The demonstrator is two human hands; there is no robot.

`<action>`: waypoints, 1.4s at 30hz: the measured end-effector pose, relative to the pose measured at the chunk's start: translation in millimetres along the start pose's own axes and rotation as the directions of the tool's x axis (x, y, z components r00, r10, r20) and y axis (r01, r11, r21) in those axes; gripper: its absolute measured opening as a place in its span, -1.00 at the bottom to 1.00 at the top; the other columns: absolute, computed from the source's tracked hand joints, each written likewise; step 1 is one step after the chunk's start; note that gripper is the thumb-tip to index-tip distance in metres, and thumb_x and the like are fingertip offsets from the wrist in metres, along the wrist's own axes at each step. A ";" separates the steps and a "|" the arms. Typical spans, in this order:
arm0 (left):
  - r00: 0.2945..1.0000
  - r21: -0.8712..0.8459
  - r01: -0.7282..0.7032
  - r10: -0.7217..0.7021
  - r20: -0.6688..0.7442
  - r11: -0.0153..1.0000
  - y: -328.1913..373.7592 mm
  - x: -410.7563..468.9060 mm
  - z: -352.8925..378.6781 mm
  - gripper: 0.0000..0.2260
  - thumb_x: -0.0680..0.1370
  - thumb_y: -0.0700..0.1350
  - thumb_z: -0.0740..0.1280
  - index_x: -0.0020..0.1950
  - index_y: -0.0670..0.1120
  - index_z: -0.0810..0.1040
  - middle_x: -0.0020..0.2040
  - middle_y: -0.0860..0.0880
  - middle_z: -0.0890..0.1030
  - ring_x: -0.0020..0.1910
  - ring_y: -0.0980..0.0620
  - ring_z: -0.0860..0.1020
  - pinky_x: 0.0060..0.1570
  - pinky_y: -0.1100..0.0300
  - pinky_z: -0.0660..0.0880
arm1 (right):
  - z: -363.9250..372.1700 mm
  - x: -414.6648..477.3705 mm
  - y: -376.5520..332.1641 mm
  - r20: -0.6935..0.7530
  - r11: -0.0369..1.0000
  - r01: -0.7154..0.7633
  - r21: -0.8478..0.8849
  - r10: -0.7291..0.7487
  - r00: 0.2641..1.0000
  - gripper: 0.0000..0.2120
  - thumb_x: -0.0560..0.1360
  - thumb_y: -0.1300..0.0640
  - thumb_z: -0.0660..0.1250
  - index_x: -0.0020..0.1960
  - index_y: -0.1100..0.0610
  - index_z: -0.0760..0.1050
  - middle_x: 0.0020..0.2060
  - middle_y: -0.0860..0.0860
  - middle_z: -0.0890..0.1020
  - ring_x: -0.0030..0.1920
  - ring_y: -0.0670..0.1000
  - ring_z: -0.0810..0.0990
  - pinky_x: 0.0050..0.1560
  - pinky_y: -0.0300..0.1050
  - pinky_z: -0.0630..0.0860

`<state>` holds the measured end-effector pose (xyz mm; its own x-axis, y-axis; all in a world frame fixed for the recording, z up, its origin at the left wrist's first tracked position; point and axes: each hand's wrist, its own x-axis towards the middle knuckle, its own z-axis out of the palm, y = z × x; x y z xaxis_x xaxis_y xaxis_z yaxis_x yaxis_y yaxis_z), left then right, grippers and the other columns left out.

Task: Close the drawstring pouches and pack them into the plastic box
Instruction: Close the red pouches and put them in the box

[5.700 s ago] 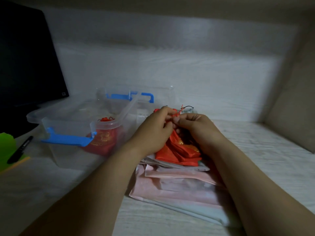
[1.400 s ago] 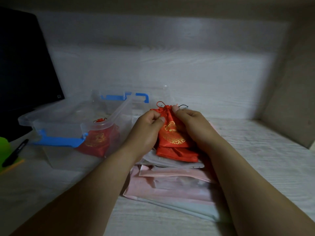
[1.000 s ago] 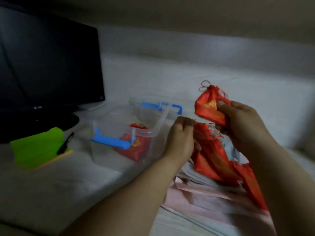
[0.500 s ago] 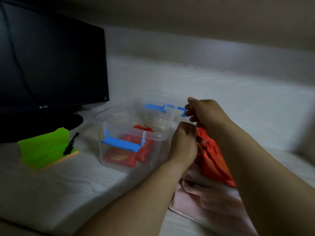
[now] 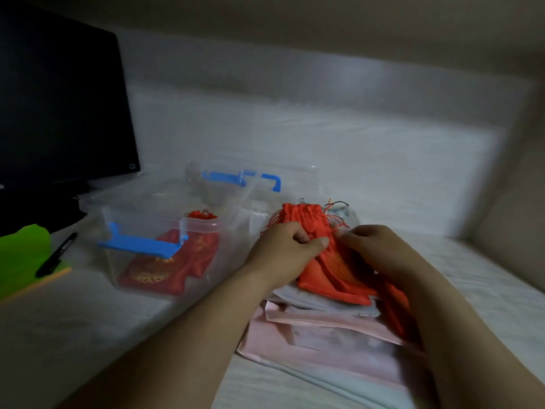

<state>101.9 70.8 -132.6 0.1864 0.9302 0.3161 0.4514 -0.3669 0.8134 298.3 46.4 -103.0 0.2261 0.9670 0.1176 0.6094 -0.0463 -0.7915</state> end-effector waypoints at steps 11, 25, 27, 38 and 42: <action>0.994 -0.242 0.074 -0.052 0.096 0.968 3.9 -3.1 -4.5 -0.78 0.54 0.10 0.50 -0.15 -0.04 0.70 -0.21 0.09 0.71 -0.22 0.22 0.64 -0.14 0.28 0.51 | 9.8 2.6 0.5 -0.264 0.968 0.247 0.052 -0.225 0.938 -0.69 0.46 0.00 0.57 -0.25 0.11 0.49 -0.39 0.03 0.61 -0.38 0.01 0.51 -0.23 -0.02 0.48; 0.990 -0.564 0.139 -0.127 0.062 0.814 5.2 -1.4 -6.6 -0.83 0.65 -0.08 0.34 0.10 -0.13 0.69 -0.05 -0.12 0.76 0.02 -0.12 0.73 0.07 0.00 0.64 | 28.1 -8.1 -6.1 0.149 0.729 -0.051 0.683 -0.070 0.986 -0.92 0.51 0.24 0.47 -0.16 0.18 0.64 -0.27 0.22 0.66 -0.34 0.12 0.60 -0.23 -0.08 0.58; 0.992 -0.577 0.122 -0.110 0.057 0.807 -0.5 0.2 -5.5 -0.84 0.66 -0.10 0.35 0.13 -0.12 0.70 -0.03 -0.10 0.76 0.02 -0.09 0.73 0.11 0.00 0.66 | 30.6 -8.6 -6.2 0.168 0.690 -0.065 0.721 -0.084 0.982 -0.97 0.51 0.30 0.44 -0.09 0.21 0.65 -0.20 0.23 0.68 -0.26 0.13 0.64 -0.10 -0.03 0.61; 0.987 -0.738 0.163 -0.103 0.126 0.655 -9.6 1.3 -7.0 -0.86 0.66 -0.23 0.32 0.14 -0.12 0.66 0.00 -0.13 0.75 -0.02 -0.06 0.72 -0.03 0.11 0.65 | 34.7 -5.0 -1.3 0.191 0.665 -0.136 0.734 -0.011 0.982 -0.70 0.49 0.10 0.49 0.07 0.33 0.65 0.03 0.46 0.57 -0.01 0.32 0.53 0.13 0.20 0.52; 0.985 -0.753 0.171 -0.111 0.131 0.635 -5.9 0.3 -7.9 -0.86 0.67 -0.20 0.31 0.14 -0.11 0.66 0.04 -0.13 0.74 0.03 -0.06 0.71 0.05 0.09 0.63 | 38.0 -11.6 -5.8 0.144 0.677 -0.107 0.728 0.002 0.990 -0.74 0.59 0.05 0.40 0.06 0.25 0.69 0.10 0.41 0.65 0.04 0.34 0.61 0.18 0.19 0.57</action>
<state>92.4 73.3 -133.5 0.2477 0.9559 0.1578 -0.3383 -0.0673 0.9386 263.3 45.0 -122.5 0.1155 0.9929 0.0289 -0.1643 0.0477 -0.9852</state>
